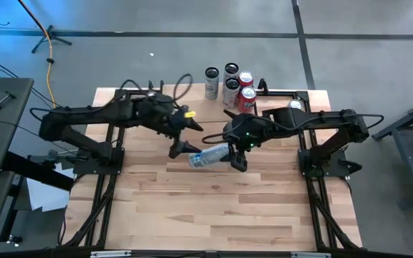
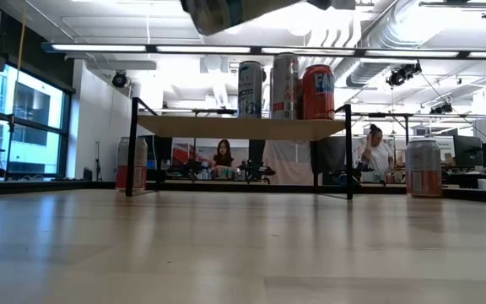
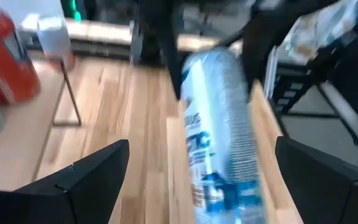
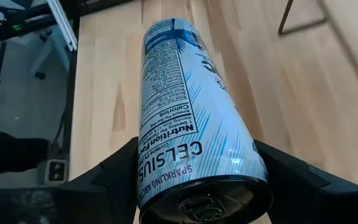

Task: Place canned beverage on shelf
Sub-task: Put the black blue soda can on the shelf

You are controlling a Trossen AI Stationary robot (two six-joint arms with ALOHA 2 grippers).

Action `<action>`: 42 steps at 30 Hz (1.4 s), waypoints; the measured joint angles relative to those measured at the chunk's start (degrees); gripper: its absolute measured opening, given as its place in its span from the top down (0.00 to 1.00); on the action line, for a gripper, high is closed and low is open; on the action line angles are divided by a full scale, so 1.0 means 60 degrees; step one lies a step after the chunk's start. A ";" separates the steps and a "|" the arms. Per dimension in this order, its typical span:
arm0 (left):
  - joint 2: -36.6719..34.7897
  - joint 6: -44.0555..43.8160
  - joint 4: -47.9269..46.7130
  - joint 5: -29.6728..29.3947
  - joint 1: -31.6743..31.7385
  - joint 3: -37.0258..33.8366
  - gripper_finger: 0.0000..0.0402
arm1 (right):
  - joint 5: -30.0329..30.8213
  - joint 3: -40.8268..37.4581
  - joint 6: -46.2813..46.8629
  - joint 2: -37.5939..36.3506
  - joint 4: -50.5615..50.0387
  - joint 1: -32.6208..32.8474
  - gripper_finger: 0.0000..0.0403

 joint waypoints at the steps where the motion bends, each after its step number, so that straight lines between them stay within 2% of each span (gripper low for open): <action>1: 0.0152 0.0001 -0.0115 0.0050 0.0007 0.0049 0.09 | 0.0093 0.0000 -0.0163 0.0000 0.0107 0.0000 0.39; 10: 0.0999 0.0006 -0.0156 0.1666 0.0051 0.0098 0.09 | 0.0791 0.0000 -0.0856 0.0058 0.0263 -0.0004 0.39; 18: 0.1682 0.0031 -0.0120 0.1751 0.0131 0.0096 0.09 | 0.0756 0.0000 -0.1075 0.0344 0.0680 0.0000 0.39; 25: 0.1709 0.0767 -0.0752 0.1763 0.0145 0.0096 0.10 | 0.0762 0.0000 -0.1324 0.0346 0.0609 -0.0015 0.39; 29: 0.1687 0.0848 -0.0803 0.1745 0.0146 0.0096 0.21 | 0.0775 0.0000 -0.1490 0.0346 0.0627 -0.0018 0.39; 35: 0.1687 0.0716 -0.0827 0.1643 0.0205 0.0096 0.53 | 0.0847 0.0000 -0.1568 0.0346 0.0592 -0.0018 0.39; 40: 0.1681 0.0808 -0.0880 0.1634 0.0352 0.0096 0.54 | 0.0968 0.0000 -0.1713 0.0346 0.0649 -0.0025 0.38; 42: 0.1678 0.0849 -0.0888 0.1644 0.0402 0.0096 0.54 | 0.1057 0.0000 -0.1738 0.0346 0.0674 -0.0025 0.33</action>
